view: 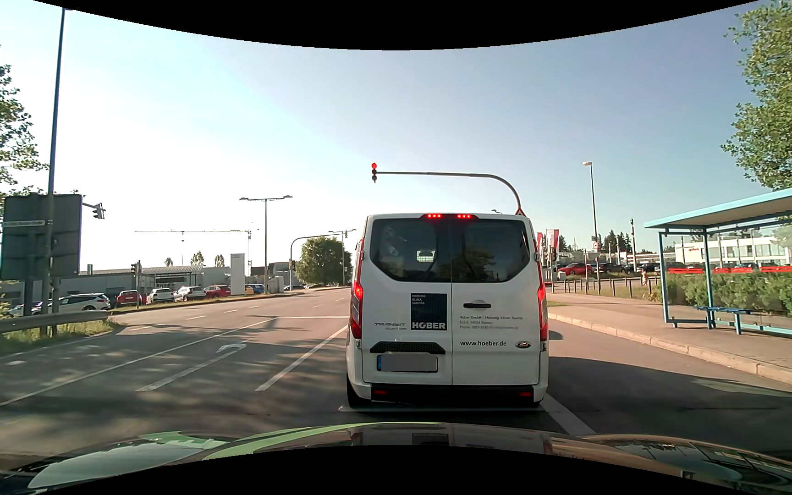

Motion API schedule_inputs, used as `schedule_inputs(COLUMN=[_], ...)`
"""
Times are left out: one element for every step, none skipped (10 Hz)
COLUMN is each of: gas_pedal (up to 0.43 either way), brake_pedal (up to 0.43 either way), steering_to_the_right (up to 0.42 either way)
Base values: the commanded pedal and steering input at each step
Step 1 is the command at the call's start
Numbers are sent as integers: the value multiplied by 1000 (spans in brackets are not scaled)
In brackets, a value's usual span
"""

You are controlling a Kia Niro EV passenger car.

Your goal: Follow the waypoints while adhering to traffic rules and regulations

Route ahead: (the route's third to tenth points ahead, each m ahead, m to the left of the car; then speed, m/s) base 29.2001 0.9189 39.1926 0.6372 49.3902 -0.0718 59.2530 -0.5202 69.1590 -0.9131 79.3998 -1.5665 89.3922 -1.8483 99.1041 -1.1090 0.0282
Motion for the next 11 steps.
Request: schedule_inputs(gas_pedal=[0,0,0,0,0,0,0,0,0,0,0], brake_pedal=[201,201,207,213,213,213,220,220,220,220,220], steering_to_the_right=[8,8,8,8,8,8,8,8,8,8,8])
